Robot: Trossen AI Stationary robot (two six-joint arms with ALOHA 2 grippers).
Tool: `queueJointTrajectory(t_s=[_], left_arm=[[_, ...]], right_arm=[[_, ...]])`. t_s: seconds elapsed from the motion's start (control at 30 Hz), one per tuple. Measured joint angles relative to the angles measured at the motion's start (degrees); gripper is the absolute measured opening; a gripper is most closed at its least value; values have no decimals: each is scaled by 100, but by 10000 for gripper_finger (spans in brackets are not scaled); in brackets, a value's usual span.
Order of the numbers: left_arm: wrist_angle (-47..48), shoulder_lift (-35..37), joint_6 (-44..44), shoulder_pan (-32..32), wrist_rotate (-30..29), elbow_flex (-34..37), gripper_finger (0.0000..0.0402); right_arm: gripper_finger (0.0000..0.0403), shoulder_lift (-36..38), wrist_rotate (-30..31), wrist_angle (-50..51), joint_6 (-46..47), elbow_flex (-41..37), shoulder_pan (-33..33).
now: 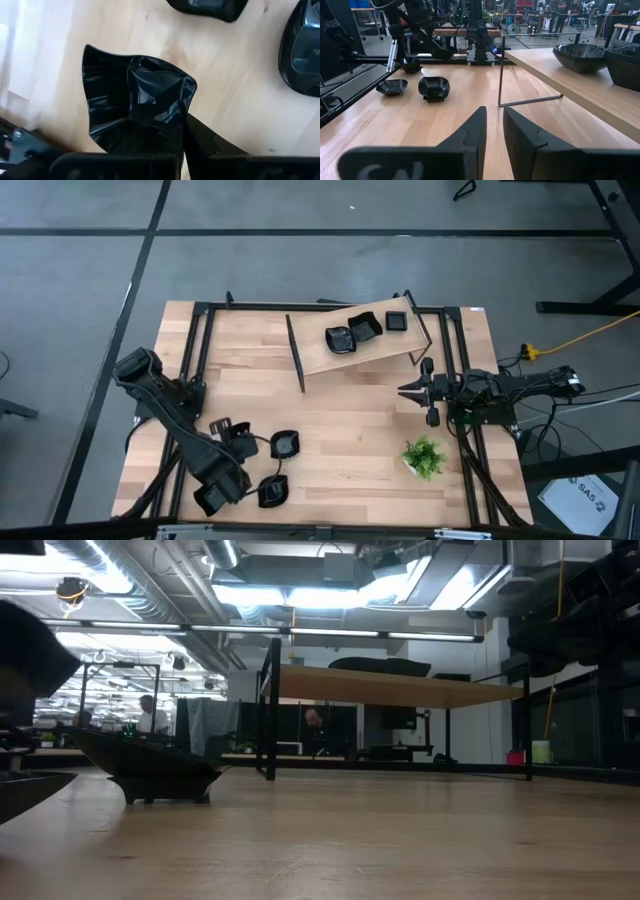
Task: Pick & Place Mini shaped plates
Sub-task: Stack the distorted square plate on top of the distorted square plate on the shelf
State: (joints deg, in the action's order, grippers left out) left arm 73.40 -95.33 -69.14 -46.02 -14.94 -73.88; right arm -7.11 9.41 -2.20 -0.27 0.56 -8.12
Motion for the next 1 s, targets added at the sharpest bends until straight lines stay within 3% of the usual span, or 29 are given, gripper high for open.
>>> queueJointTrajectory(t_s=[0.67,1.0], left_arm=[[150,0,109,93,-100,-118,2],[-442,539,970,534,-64,-118,2]], right_arm=[[65,2,0,-2,0,0,0],[65,0,2,-2,0,0,0]])
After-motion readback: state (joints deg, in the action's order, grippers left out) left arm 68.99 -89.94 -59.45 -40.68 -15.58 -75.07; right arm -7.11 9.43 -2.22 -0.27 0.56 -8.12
